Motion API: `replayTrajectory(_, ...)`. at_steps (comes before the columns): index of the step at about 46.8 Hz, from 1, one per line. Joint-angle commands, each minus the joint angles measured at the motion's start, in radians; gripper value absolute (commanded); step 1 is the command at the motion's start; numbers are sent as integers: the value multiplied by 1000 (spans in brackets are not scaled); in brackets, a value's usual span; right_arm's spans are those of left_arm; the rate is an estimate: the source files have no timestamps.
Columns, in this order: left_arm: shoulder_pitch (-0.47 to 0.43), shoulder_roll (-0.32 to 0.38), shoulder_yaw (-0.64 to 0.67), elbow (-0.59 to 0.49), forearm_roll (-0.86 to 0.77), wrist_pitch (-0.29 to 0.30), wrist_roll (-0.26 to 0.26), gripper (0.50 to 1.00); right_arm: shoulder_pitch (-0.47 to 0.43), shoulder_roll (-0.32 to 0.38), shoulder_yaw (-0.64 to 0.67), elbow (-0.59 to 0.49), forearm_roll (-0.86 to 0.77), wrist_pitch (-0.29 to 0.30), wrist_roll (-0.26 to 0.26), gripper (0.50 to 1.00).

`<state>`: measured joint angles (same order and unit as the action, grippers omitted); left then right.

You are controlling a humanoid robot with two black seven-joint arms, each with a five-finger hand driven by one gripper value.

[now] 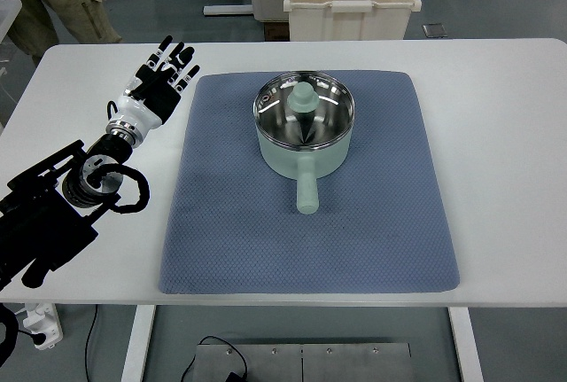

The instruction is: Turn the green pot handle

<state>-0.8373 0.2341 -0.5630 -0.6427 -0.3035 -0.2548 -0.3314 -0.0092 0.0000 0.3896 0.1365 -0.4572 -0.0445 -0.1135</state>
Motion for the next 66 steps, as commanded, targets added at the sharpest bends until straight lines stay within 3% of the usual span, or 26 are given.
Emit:
replayTrajectory(1, -11, 1, 0, -2, 3, -1, -21, 1000, 0, 0, 0, 0, 0, 0, 0, 1000)
replayTrajectory(10, -46, 11, -37, -6, 4, -23, -23, 1000, 0, 0, 0, 0, 0, 0, 0, 1000)
replayTrajectory(16, -72, 37, -77, -28, 40, -72, -23, 1000, 0, 0, 0, 0, 0, 0, 0, 1000)
replayTrajectory(28, -167, 90, -84, -218, 150, -75, -26, 1000, 0, 0, 0, 0, 0, 0, 0, 1000)
replayTrajectory(42, -198, 111, -84, -483, 495, -69, -29, 1000, 0, 0, 0, 0, 0, 0, 0, 1000)
replayTrajectory(56, -259, 110, -78, -597, 754, -80, -29, 1000, 0, 0, 0, 0, 0, 0, 0, 1000)
replayTrajectory(66, -296, 106, -74, -626, 992, -184, -26, 1000, 0, 0, 0, 0, 0, 0, 0, 1000)
